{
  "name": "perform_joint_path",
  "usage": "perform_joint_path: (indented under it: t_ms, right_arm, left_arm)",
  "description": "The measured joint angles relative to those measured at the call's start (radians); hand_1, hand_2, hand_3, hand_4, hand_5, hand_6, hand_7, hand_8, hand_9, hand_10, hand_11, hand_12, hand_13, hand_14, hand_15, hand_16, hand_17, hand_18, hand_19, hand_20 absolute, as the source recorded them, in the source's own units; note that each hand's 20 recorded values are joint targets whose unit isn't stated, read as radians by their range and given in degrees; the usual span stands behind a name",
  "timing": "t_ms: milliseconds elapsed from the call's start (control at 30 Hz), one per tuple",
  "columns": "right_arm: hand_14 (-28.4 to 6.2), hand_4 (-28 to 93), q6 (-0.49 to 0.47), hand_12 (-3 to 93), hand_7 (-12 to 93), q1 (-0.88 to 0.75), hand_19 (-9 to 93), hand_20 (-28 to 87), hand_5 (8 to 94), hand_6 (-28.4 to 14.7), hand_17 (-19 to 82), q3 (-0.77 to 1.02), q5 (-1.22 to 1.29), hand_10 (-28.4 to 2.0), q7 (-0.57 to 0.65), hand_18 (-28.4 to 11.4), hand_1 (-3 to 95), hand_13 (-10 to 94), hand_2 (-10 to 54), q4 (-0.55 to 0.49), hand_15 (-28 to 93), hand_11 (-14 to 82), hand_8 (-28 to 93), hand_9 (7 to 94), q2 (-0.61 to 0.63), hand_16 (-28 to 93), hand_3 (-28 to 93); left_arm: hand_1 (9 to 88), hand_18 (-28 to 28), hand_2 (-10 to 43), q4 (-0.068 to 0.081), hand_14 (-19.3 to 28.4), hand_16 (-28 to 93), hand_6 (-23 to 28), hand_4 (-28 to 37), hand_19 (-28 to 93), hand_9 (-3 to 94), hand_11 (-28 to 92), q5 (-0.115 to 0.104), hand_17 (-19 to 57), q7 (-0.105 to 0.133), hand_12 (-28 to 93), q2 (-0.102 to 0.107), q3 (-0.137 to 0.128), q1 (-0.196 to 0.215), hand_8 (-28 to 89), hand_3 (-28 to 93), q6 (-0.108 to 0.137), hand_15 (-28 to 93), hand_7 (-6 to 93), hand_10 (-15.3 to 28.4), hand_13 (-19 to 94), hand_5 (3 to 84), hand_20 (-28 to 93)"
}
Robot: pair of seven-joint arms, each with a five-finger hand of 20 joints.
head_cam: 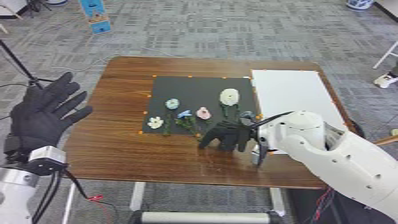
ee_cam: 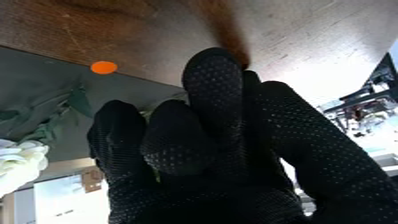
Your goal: Arrange flowers
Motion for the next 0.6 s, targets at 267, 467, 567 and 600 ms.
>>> perform_joint_path:
  t_ms: [267, 467, 567, 600]
  right_arm:
    - [-9.2, -14, 0.0, 30.2, 16, 0.0, 93, 65, 41.7, 3.0, 47, -0.001, 0.0, -12.2, 0.005, -23.0, 25.9, 75, 18.3, 0.005, 81, 55.0, -13, 77.6, -0.011, 36, 90]
    - [-9.3, -14, 0.0, 30.2, 16, 0.0, 93, 65, 42.1, 2.9, 47, 0.0, 0.001, -12.2, 0.012, -23.1, 25.7, 75, 18.0, 0.014, 81, 55.0, -13, 77.8, -0.026, 36, 90]
    - [-9.3, -14, 0.001, 30.2, 16, 0.0, 93, 65, 42.4, 2.9, 47, 0.001, 0.001, -12.1, 0.017, -23.1, 25.7, 75, 18.0, 0.019, 81, 55.0, -13, 77.9, -0.034, 36, 90]
    - [-9.3, -14, 0.002, 30.2, 16, 0.0, 93, 65, 42.5, 3.0, 47, 0.001, 0.001, -12.1, 0.019, -23.1, 25.7, 75, 17.9, 0.021, 81, 55.0, -13, 78.0, -0.036, 36, 90]
  left_arm:
    - [21.3, 25.1, -3.4, 0.001, 14.2, 5, 2.4, -28.3, 41, 21.2, 11, -0.001, -10.4, -0.001, 16, 0.001, 0.001, -0.001, -8, 63, 0.0, 10, 14.4, 10.6, 17, 26.0, 1]
    - [21.1, 25.1, -3.4, 0.001, 14.2, 5, 2.4, -28.3, 41, 21.2, 11, -0.001, -10.4, -0.001, 16, 0.001, 0.001, -0.001, -8, 63, 0.0, 10, 14.5, 10.6, 17, 25.9, 1]
    - [21.2, 25.1, -3.4, 0.001, 14.2, 5, 2.4, -28.3, 41, 21.2, 11, -0.001, -10.4, -0.001, 16, 0.001, 0.001, -0.001, -8, 63, 0.0, 10, 14.4, 10.5, 17, 26.0, 1]
    - [21.2, 25.1, -3.4, 0.001, 14.2, 5, 2.4, -28.3, 41, 21.2, 11, -0.001, -10.4, -0.001, 16, 0.001, 0.001, -0.002, -8, 63, 0.0, 10, 14.4, 10.6, 17, 26.0, 1]
